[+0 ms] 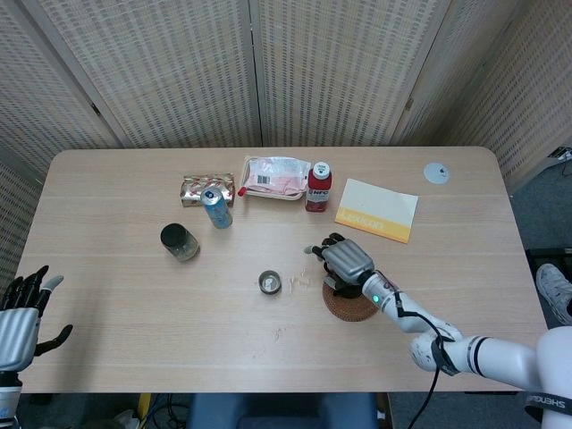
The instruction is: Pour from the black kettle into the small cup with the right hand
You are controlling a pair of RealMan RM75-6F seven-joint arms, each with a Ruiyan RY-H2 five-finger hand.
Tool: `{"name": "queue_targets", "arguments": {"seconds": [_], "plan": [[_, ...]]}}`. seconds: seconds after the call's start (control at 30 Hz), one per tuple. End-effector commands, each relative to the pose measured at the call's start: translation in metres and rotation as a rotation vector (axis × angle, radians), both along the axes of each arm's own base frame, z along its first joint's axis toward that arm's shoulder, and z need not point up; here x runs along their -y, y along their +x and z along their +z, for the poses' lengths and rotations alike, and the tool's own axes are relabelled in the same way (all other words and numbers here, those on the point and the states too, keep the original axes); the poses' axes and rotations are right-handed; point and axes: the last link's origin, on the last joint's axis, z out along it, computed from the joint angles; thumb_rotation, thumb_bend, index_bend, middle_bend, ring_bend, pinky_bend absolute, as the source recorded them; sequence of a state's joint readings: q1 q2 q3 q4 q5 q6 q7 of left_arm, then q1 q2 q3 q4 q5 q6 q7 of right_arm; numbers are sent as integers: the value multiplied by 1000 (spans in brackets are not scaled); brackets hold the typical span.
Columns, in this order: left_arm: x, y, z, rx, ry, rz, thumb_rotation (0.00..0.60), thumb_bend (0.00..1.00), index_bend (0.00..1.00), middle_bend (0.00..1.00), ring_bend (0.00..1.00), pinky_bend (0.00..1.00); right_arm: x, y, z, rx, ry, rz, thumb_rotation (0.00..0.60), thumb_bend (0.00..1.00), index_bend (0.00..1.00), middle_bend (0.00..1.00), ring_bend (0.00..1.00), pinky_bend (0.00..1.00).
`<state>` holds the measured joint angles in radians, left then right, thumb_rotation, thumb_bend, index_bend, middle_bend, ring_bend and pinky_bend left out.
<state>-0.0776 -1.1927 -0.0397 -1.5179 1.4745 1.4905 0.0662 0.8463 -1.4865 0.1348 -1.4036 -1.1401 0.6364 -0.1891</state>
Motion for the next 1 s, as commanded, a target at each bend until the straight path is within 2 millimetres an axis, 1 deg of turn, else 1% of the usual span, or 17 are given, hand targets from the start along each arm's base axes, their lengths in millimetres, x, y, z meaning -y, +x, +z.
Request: {"name": "queue_targets", "arguments": {"seconds": [0.03,0.3,0.53,0.73,1.0], "plan": [[0,0,0,1,-1,0,600,239,145,10,70,16,0,-2,1,-5,-2,-5,600,366,200,349,147,109],[-1,0,0,-1,2,-5,600,239,145,10,70,16,-1,-3,8,-3,-23,-8,600,367,203,401,147,109],[-1,0,0,-1,1,-8,600,240,145,10,70,16,-8,-3,16,-11,-27,5,600,369,203,418,148,108],[-2,0,1,-3,3,-11,600,239,145,10,70,16,-19,-1,27,-10,-42,21,600,369,203,418,151,108],[-2,0,1,-2,4,-14,600,239,145,10,70,16,-41,-7,44,-32,-59,28,600,359,203,419,160,108]]}}
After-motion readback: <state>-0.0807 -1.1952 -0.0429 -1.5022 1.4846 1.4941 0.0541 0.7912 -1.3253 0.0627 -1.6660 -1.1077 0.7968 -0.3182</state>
